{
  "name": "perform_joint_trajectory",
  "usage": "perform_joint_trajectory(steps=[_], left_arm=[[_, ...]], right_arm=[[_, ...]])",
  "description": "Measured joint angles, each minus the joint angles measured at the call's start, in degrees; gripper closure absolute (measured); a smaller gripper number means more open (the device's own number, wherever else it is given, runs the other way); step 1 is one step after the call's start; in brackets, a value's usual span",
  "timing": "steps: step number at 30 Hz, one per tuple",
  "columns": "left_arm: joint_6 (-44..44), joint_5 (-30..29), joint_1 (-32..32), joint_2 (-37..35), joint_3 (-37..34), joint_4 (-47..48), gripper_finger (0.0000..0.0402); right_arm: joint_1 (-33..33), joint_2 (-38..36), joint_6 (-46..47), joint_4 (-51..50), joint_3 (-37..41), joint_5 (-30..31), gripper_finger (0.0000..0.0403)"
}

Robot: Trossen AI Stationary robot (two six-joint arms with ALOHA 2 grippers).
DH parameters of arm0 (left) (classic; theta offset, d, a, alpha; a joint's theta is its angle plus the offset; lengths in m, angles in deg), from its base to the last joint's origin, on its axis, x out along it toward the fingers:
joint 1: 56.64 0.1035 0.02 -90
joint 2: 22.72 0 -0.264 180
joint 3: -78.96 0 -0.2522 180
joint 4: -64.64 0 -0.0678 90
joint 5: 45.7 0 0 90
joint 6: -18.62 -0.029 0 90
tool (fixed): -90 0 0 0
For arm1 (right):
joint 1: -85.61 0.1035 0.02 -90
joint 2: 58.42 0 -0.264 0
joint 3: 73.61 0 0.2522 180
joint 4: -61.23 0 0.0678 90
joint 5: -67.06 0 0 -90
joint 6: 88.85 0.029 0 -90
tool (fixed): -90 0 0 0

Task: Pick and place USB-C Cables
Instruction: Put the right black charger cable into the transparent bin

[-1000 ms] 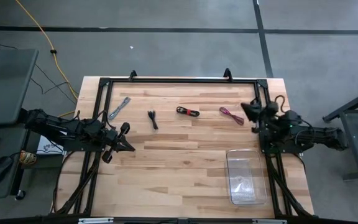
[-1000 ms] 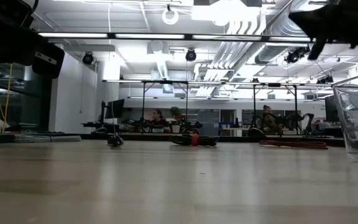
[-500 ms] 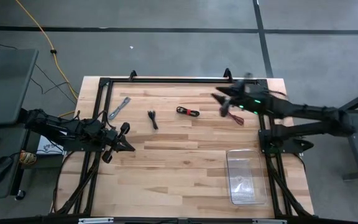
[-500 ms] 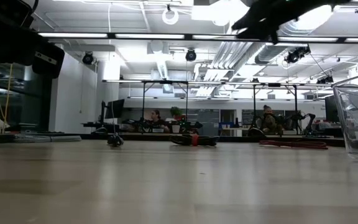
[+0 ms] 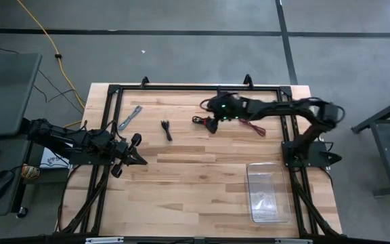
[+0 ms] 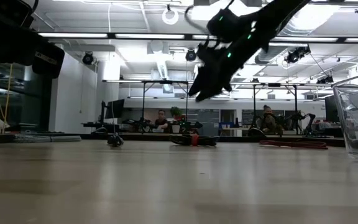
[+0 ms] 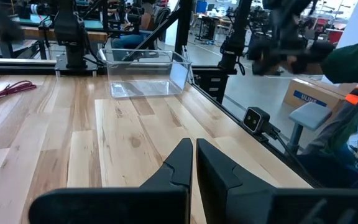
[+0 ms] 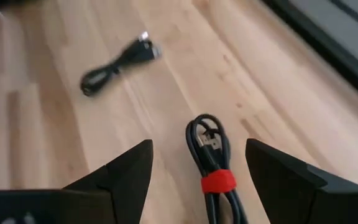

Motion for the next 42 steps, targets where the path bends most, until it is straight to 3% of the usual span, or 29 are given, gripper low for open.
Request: perform_joint_trajectory(steps=[10,14,33,42], left_arm=[[0.0,0.0,0.0,0.0,0.0,0.0,0.0398],[0.0,0.0,0.0,0.0,0.0,0.0,0.0398],[0.0,0.0,0.0,0.0,0.0,0.0,0.0398],[0.0,0.0,0.0,0.0,0.0,0.0,0.0398]], right_arm=[[-1.1,10.9,-1.8,4.2,-1.7,-0.1,0.0153],[-1.6,12.3,-3.6,4.5,-1.7,-2.1,0.0153],[-1.9,17.9,-9.1,6.0,-1.7,-0.4,0.0154],[-1.8,18.0,-10.2,5.8,-1.7,-0.9,0.019]])
